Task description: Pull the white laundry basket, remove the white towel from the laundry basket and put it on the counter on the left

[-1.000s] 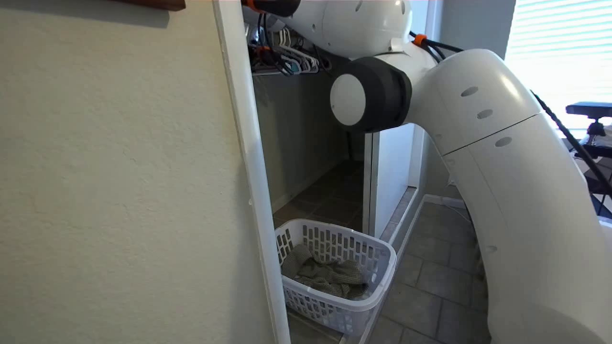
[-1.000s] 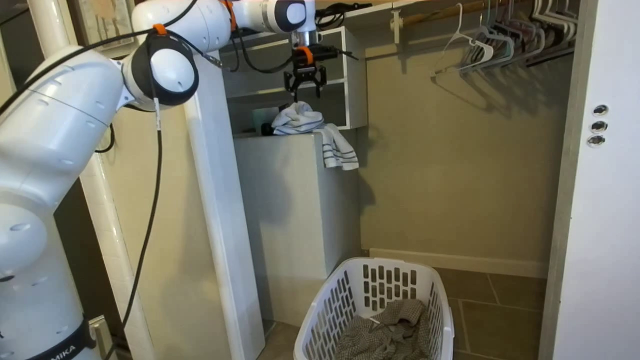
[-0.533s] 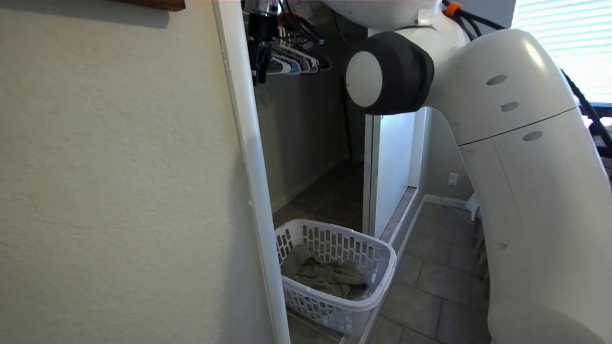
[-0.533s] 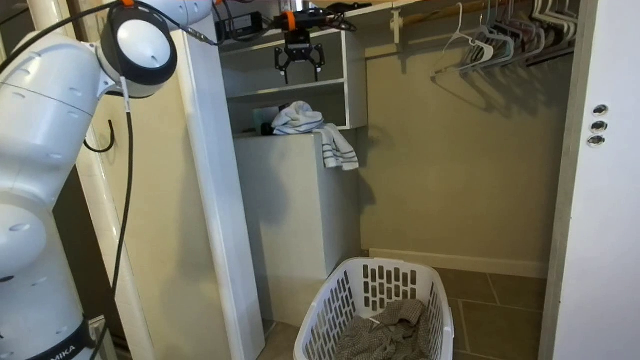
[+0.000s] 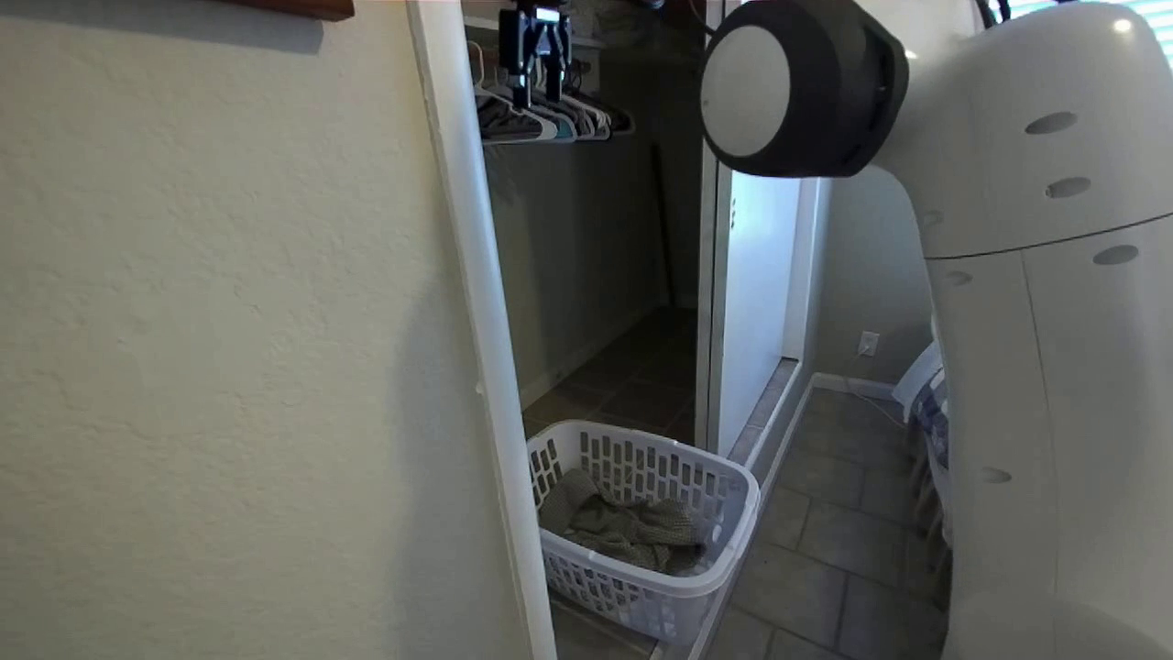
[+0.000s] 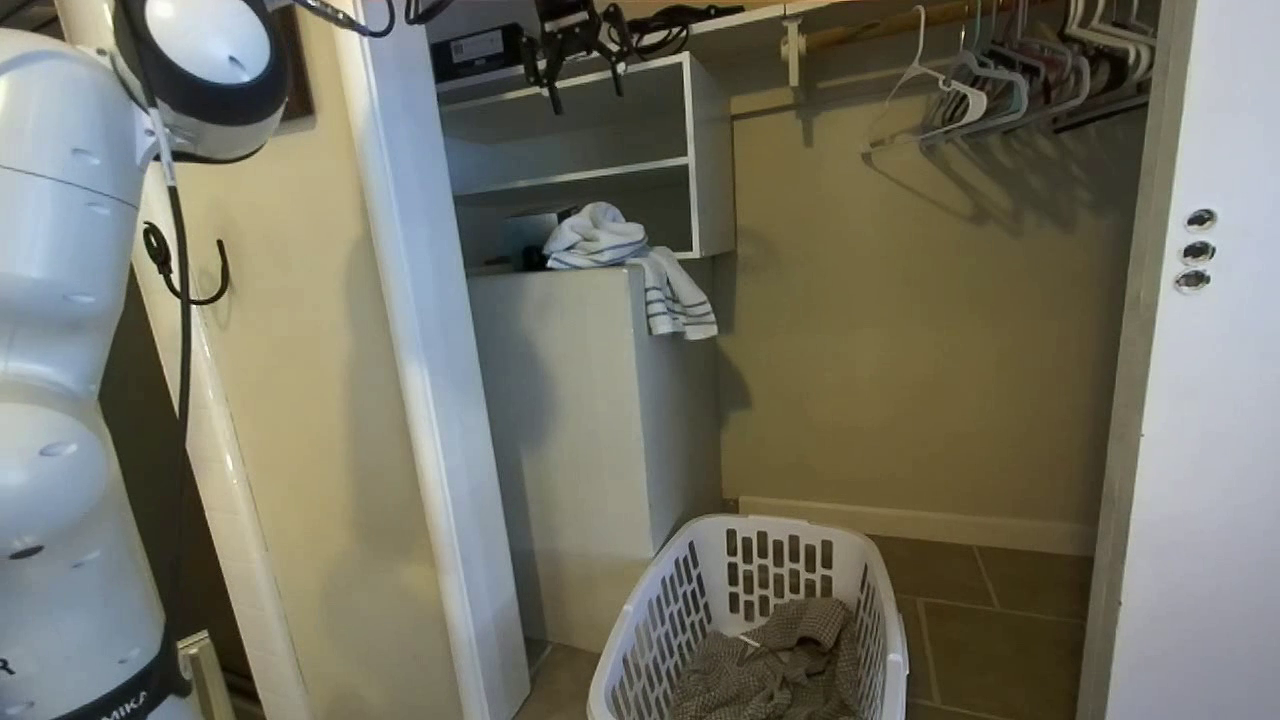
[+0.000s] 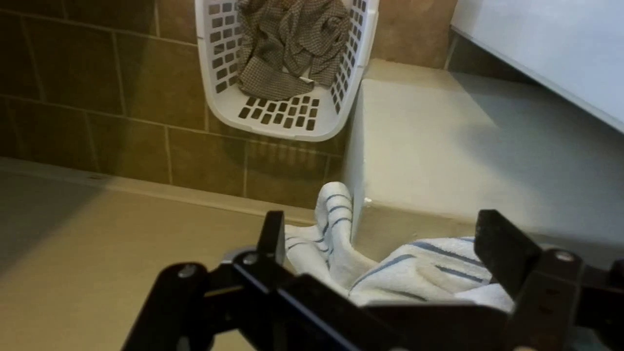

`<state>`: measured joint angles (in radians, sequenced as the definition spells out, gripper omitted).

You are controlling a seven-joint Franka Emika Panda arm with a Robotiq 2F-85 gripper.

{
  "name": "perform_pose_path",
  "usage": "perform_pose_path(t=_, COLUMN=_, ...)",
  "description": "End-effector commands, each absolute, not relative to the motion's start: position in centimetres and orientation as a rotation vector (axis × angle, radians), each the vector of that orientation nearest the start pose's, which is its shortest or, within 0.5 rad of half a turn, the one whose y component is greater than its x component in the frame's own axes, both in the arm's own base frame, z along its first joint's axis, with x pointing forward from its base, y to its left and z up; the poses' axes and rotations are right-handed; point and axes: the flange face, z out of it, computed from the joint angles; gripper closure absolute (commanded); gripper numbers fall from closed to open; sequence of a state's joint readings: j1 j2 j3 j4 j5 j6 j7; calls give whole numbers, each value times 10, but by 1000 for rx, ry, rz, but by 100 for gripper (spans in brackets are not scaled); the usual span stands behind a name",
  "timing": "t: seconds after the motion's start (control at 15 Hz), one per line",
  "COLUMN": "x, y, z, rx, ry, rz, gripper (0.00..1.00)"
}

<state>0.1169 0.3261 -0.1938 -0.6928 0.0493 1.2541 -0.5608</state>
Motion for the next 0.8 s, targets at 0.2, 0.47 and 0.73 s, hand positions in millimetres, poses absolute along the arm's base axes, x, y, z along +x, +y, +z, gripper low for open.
perform_pose_path(t=0.2, x=559, y=39, z=798, rx=-3279, ry=-505, rz=-577, gripper=0)
perform_pose_path(t=0.47, x=549, y=72, z=792, rx=-3236, ry=-179, rz=-764, gripper=0)
perform_pose_path(t=0.73, x=537, y=79, z=782, rx=-3151, ry=165, rz=-914, gripper=0)
